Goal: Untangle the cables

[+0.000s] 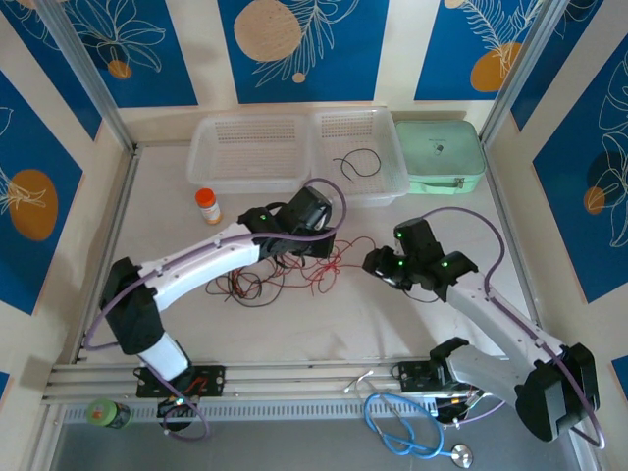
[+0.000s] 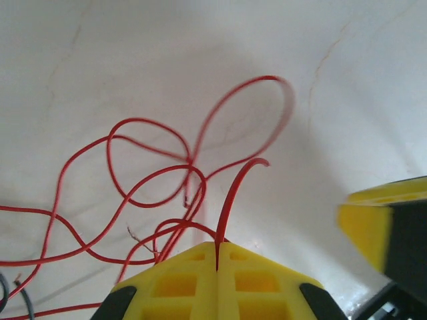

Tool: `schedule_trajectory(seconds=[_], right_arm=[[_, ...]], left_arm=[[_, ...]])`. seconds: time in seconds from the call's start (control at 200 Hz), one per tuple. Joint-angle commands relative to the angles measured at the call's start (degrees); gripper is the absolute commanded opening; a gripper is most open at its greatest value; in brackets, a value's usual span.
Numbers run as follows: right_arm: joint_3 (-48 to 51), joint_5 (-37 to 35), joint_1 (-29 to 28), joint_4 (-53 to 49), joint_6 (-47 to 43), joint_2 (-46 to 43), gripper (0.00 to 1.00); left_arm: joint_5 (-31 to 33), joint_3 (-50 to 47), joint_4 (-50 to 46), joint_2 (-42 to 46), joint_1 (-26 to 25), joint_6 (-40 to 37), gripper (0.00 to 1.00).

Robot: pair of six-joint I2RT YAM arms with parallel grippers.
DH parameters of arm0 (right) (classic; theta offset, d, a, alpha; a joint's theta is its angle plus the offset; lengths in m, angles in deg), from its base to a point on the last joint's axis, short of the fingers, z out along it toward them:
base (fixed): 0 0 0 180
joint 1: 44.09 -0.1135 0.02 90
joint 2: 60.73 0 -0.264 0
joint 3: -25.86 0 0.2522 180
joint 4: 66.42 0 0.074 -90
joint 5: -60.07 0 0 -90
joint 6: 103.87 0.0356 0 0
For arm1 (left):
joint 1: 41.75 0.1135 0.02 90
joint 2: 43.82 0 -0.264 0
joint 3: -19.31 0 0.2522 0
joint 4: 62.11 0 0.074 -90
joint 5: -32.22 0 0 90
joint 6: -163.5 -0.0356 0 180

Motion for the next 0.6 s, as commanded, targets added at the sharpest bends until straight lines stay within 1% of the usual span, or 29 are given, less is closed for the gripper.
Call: schedule_trajectory(seconds=[0.0, 0.085, 0.19, 0.395, 0.595], right_arm=[[0.8, 0.8, -3.8, 9.0, 7.4, 1.6, 0.45], [0.7, -1.0, -7.0, 12.0, 10.2, 3.9, 0.47], [0.1, -2.6, -9.0, 14.2, 13.3, 7.8, 0.47], [-0.7, -1.8, -9.5, 19.5, 16.1, 14.8, 0.47], [-4.2, -1.7, -9.3, 21.4, 15.8, 22.9, 0.47]], left_arm=[[1.6, 0.6, -3.7, 2.3, -0.4, -1.7, 0.0], [2.3, 0.7, -4.1, 3.4, -0.5, -2.0, 0.0], [2.3, 1.1, -4.2, 4.4, -0.4, -2.3, 0.0], [2.6, 5.4, -5.7, 6.9, -0.4, -4.1, 0.0], [3.2, 12.2, -8.4, 10.2, -0.5, -6.6, 0.0]])
